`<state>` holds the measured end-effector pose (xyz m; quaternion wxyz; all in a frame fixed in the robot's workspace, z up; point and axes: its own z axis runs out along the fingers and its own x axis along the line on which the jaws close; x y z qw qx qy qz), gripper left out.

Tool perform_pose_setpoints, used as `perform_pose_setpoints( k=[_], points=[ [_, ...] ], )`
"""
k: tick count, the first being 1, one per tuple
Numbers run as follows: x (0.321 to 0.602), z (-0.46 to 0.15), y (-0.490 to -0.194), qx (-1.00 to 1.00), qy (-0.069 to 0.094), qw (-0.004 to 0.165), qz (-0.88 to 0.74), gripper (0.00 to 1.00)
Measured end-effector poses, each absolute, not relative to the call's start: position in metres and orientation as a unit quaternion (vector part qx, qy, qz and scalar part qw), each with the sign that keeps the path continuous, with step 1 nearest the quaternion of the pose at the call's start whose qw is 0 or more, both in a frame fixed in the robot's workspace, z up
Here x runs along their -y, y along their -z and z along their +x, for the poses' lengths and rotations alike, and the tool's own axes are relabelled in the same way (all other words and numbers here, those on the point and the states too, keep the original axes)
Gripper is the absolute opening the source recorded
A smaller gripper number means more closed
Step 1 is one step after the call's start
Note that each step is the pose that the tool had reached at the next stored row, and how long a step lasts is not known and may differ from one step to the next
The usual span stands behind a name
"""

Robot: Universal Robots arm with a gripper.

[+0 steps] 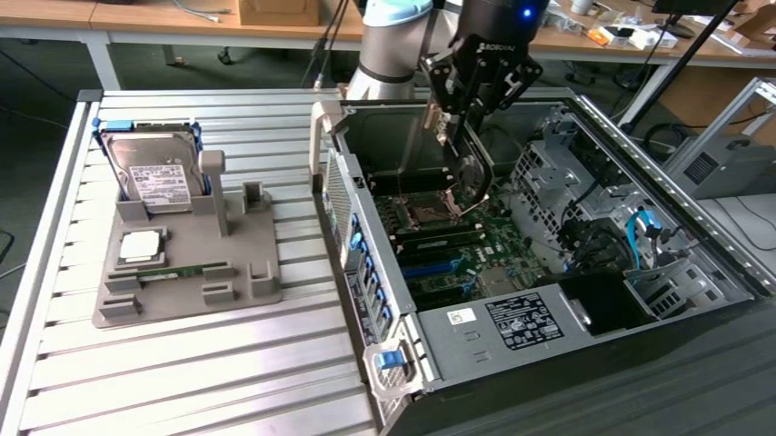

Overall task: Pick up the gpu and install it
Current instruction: 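Pick up the gpu and move the gpu toward the slot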

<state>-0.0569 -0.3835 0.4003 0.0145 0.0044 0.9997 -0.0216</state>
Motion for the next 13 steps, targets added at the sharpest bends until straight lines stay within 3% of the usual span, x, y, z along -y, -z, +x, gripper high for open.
perform_pose_setpoints(
  k=[13],
  points=[
    [0.3835,-0.0502,-0.398,-1.0,0.022,0.015,0.004,0.27]
  ],
)
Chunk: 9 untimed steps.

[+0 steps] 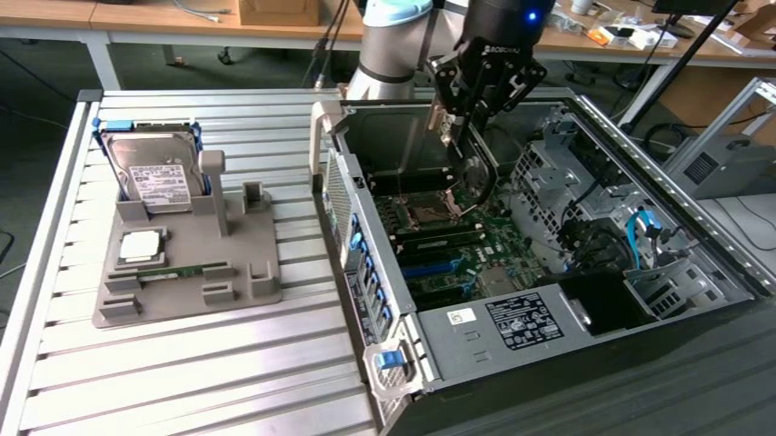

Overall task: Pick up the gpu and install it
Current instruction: 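Pick up the gpu and move the gpu toward the slot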

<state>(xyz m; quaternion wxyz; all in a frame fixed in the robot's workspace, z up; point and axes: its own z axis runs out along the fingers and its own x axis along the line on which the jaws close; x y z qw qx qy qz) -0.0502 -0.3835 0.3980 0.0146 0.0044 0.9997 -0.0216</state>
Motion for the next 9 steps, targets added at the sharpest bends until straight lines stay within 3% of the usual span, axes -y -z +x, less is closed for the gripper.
perform_pose_setpoints(
  k=[9],
  points=[
    [0.3835,-0.0437,-0.3962,-1.0,0.022,0.015,0.004,0.27]
  ],
)
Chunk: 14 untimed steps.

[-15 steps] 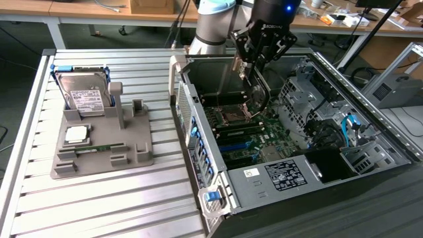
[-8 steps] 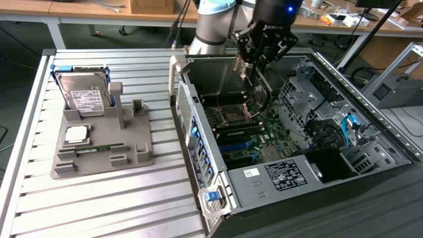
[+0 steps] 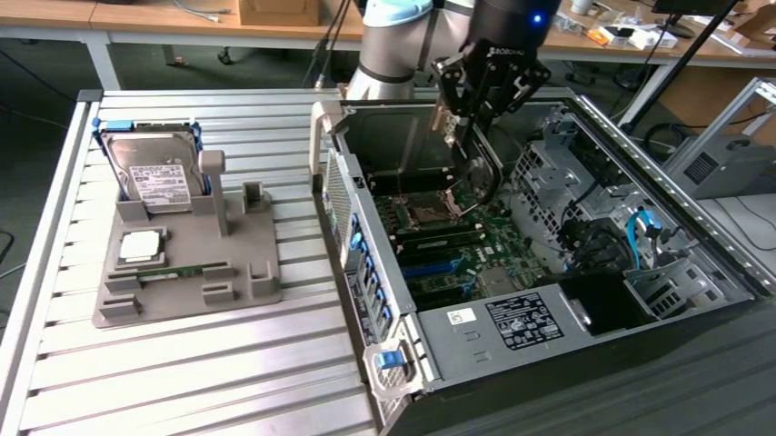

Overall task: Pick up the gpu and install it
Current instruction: 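Pick up the gpu and move the gpu toward the slot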

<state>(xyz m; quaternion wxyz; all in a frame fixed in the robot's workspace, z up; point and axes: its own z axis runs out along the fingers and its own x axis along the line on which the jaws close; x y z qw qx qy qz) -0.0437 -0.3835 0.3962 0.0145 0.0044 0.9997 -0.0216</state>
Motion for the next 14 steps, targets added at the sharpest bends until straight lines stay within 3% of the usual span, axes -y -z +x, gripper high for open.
perform_pose_setpoints(
  k=[14],
  points=[
    [0.3835,-0.0341,-0.3915,-1.0,0.022,0.015,0.004,0.27]
  ],
)
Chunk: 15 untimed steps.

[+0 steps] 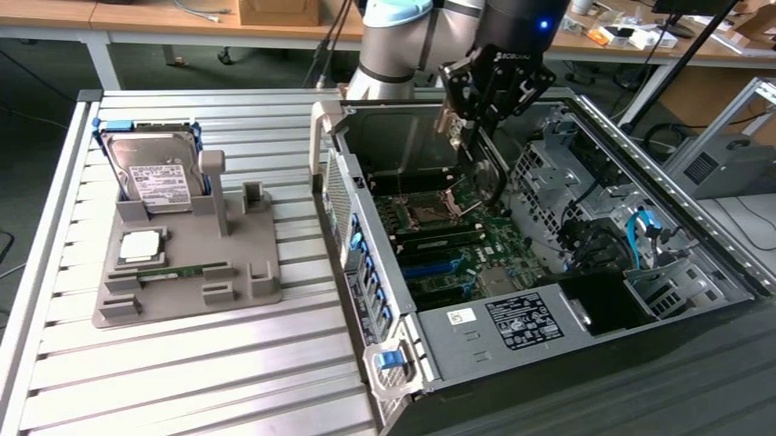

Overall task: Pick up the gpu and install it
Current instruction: 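Pick up the gpu and move the gpu toward the slot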

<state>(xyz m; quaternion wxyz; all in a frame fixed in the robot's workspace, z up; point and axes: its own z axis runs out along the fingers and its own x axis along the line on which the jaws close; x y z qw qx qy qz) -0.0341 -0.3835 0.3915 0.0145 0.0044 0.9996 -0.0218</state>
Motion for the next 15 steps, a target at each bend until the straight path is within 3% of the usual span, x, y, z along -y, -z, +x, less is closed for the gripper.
perform_pose_setpoints(
  k=[15],
  points=[
    [0.384,-0.021,-0.385,-1.0,0.022,0.015,0.004,0.27]
  ],
)
